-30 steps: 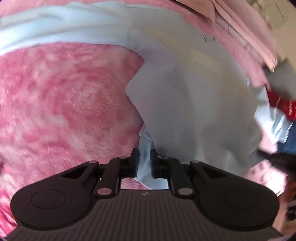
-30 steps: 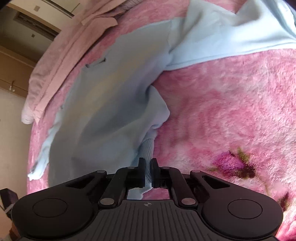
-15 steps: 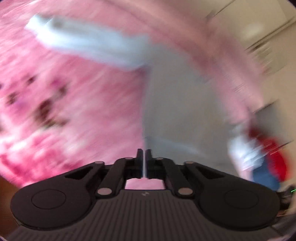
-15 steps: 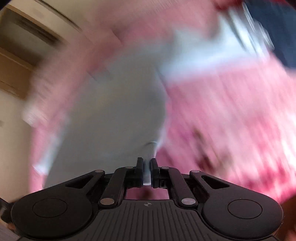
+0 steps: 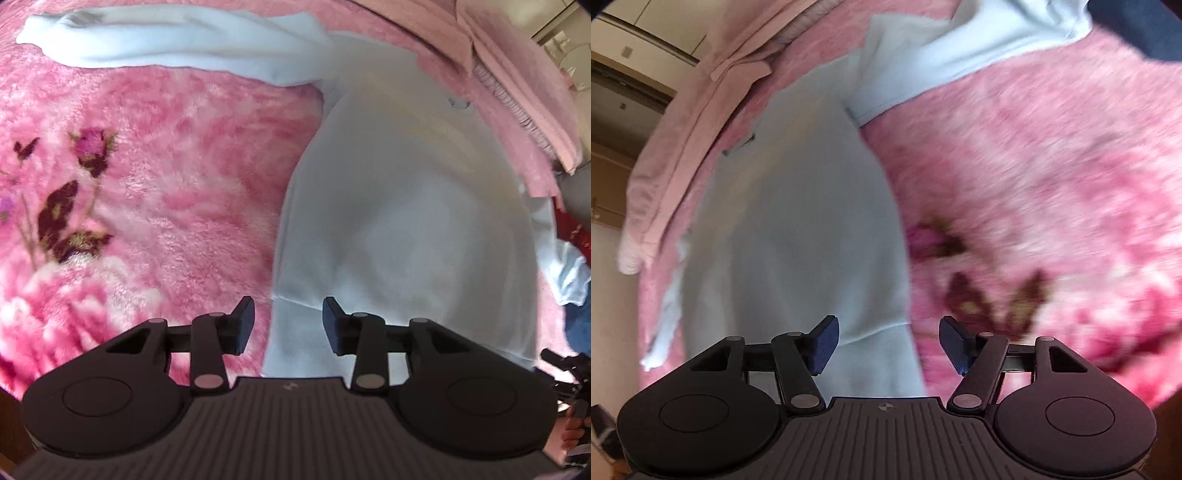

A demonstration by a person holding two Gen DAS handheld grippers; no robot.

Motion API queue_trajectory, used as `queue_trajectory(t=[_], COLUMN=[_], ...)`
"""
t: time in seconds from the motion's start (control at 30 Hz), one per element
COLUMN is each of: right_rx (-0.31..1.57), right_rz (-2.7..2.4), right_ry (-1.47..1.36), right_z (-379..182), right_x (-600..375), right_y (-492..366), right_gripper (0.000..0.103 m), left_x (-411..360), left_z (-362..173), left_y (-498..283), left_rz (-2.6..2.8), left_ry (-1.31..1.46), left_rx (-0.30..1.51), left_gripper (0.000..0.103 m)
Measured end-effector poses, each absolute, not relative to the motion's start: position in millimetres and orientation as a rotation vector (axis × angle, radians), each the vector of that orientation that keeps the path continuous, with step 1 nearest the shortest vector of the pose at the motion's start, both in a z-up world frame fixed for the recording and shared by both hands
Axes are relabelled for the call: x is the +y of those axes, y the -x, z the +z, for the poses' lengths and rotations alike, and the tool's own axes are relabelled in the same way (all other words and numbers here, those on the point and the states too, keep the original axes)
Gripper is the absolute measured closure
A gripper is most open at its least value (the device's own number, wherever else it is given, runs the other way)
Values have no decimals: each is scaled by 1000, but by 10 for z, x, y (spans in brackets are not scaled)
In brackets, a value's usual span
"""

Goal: Fold clothes

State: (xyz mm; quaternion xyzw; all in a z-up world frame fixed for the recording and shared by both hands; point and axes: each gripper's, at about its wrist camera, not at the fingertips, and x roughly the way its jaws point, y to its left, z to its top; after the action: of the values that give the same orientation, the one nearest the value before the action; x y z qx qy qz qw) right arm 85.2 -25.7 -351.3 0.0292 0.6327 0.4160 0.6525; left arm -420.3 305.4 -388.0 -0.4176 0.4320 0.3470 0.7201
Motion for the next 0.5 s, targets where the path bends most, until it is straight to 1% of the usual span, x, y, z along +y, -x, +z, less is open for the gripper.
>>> queue_trajectory(t=[0.03, 0.07, 0.1, 0.13, 0.2, 0.3, 0.37, 0.43, 0.5], right_rx=[1440, 1438, 1424, 1411, 1391, 1354, 1369, 1387, 1417], right_rz=[960, 966, 970, 974, 999, 1026, 1028, 1024, 964], right_ry=[-50, -15, 27, 63, 84, 92, 107, 129, 218], right_z=[-3577, -3621, -3643, -3652, -3552, -3280, -3256, -3255, -3436], right_x=[-214, -176, -133, -95, -87, -219, -250, -257, -121], right_y=[-822, -787, -757, -736, -757, -793, -787, -766, -684], right_gripper=[54, 68, 88, 92, 96, 97, 97, 97, 96], left_x=[3058, 3052, 3031, 3004, 2948, 2837, 2767, 2735, 2744], left_z=[-3939, -3971, -3961, -3935, -3834, -3618, -3605, -3748, -3886], left_y=[4180, 4156, 4132, 4108, 4131, 4288, 4334, 4283, 4183], left_rz=[772, 770, 761, 751, 737, 727, 740, 754, 773], left_ry=[917, 910, 901, 890, 885, 889, 872, 865, 870], left_rx=[961, 960, 949, 937, 897, 834, 863, 930, 983], left_gripper=[74, 88, 95, 97, 98, 98, 98, 97, 96])
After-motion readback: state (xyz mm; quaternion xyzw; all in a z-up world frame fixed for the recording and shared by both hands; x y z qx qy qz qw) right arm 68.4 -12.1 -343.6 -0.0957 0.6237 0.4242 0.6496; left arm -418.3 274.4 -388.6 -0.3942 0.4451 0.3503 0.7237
